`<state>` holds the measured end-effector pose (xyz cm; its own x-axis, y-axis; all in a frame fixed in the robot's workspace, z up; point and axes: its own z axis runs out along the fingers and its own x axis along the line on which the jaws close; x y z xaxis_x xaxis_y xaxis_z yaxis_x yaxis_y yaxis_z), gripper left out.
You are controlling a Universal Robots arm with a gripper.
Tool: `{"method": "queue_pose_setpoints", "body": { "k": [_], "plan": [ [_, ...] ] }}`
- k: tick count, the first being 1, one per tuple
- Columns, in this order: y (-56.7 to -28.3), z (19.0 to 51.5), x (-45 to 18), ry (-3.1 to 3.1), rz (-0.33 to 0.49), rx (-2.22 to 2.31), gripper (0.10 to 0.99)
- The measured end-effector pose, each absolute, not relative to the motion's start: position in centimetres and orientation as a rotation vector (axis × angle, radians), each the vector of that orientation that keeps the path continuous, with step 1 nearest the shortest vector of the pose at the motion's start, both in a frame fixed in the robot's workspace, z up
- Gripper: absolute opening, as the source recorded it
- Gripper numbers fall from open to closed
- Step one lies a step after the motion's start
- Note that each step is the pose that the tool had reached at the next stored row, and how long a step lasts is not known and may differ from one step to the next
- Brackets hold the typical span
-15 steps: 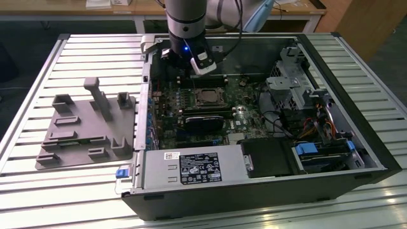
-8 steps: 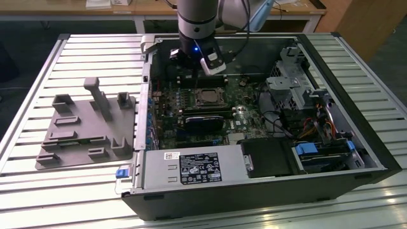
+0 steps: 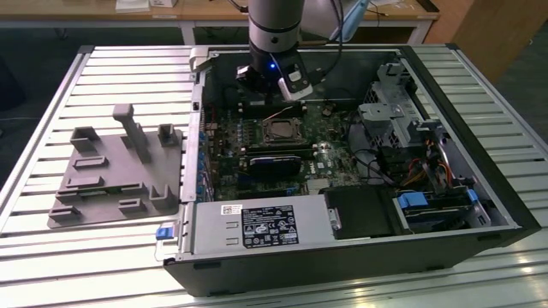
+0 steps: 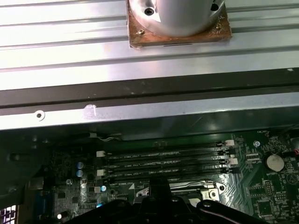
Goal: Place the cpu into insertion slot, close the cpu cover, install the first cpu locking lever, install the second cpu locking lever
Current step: 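Install the first cpu locking lever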
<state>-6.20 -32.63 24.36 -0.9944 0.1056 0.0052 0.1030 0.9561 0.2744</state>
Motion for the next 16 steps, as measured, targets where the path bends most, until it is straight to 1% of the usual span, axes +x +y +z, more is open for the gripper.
{"method": "queue_pose_setpoints", "body": {
  "k": [16],
  "plan": [
    [-32.62,23.63,-6.20,2.970,0.427,0.129,0.106]
  ]
}}
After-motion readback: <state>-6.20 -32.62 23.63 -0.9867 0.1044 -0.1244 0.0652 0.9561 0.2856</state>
